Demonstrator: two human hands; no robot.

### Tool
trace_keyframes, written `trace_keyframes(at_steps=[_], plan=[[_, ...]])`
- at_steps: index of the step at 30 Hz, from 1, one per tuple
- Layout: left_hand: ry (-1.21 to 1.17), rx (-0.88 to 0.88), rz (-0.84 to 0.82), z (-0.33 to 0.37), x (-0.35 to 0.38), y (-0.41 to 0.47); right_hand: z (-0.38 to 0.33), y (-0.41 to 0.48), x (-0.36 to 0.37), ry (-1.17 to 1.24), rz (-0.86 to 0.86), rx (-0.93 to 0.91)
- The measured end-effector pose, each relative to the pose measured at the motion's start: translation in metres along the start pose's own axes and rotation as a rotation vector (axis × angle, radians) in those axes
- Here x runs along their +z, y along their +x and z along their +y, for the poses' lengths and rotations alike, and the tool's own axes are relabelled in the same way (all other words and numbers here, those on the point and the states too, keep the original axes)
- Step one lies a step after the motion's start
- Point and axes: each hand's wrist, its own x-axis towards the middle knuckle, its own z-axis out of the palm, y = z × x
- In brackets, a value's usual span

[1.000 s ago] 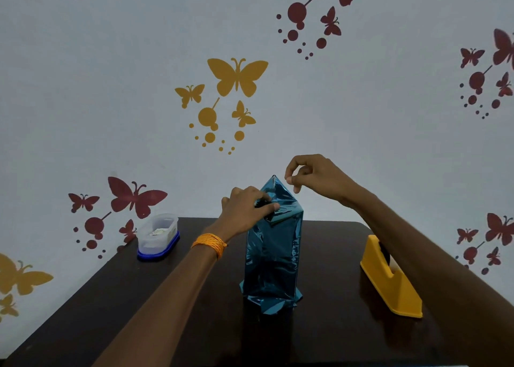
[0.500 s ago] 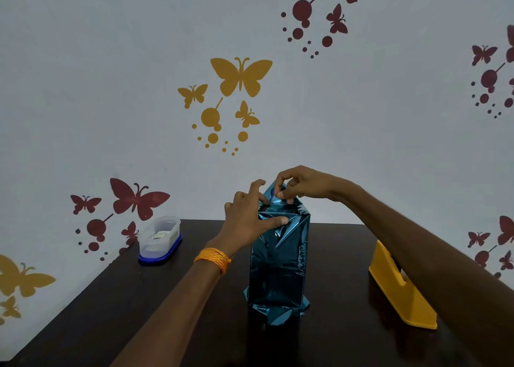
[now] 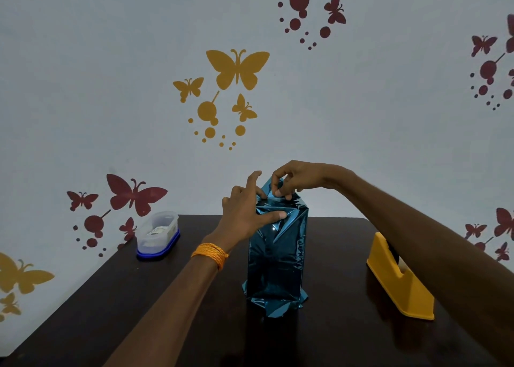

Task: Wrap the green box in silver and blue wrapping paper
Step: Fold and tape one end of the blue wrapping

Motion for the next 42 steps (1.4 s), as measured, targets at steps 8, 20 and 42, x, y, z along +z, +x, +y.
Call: trace_keyframes(at_steps=[8,20,42], plan=[[0.001,0.003,0.002,-0.001,0.0,0.0,0.007,0.012,0.003,-0.056,-0.035,-0.003],[0.0,0.009,0.015,-0.003,0.001,0.001,0.015,0.011,0.003,-0.175,0.097,0.167],[-0.046,0.005,0.014,-0.006,0.003,0.004,0.034,-0.007,0.067,0.74,0.493,0.36]])
